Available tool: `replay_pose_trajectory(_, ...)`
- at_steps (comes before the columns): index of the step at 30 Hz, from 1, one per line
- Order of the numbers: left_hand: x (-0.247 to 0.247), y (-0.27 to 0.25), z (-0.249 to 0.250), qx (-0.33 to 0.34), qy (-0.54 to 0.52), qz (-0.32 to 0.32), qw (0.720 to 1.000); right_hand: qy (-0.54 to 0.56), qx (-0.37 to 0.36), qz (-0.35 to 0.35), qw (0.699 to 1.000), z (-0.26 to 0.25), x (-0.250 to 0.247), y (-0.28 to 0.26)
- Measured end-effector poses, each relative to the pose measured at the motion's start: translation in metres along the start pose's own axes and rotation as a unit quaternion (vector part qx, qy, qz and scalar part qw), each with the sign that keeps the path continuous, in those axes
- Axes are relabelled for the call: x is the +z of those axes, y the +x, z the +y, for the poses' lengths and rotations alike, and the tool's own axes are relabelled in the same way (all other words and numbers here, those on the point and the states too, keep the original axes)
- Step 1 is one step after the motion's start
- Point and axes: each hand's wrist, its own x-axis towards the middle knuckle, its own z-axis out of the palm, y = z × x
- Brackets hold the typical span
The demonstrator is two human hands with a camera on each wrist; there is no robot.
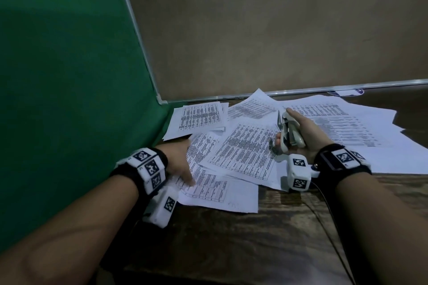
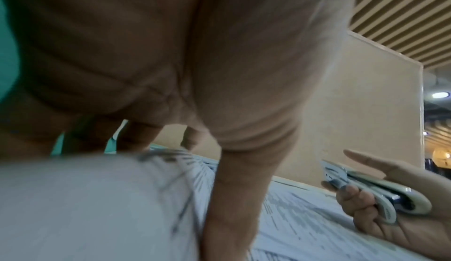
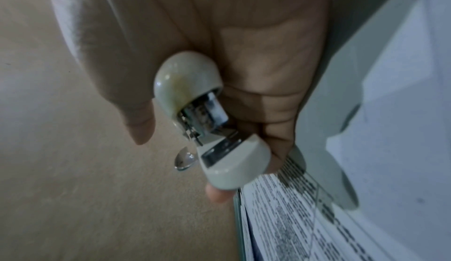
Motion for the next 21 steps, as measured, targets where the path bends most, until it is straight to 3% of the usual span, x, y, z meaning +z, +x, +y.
replay_pose_trajectory(7,-0.008,-0.03,-0.026,-0.038,-0.065,0.065,0.995,-0.027,-0.012,0.006,1.0,0.0,-0.004,0.003)
replay_pose_trajectory(12,0.002,-0.065,-0.018,0.058,-0.128,0.065,0.988,-0.025,-0.02,0.008,0.999,0.004,-0.007,0.008)
replay_pose_trajectory(17,0.022,-0.08,0.015,0.121,0.107,0.038,0.986,-0.022,-0.028,0.005,0.999,0.005,-0.009,0.011)
replay_pose_trajectory(21,0.037,-0.082,0.033,0.051,0.26,0.059,0.962,-0.007,-0.028,-0.008,1.0,0.006,-0.01,0.014)
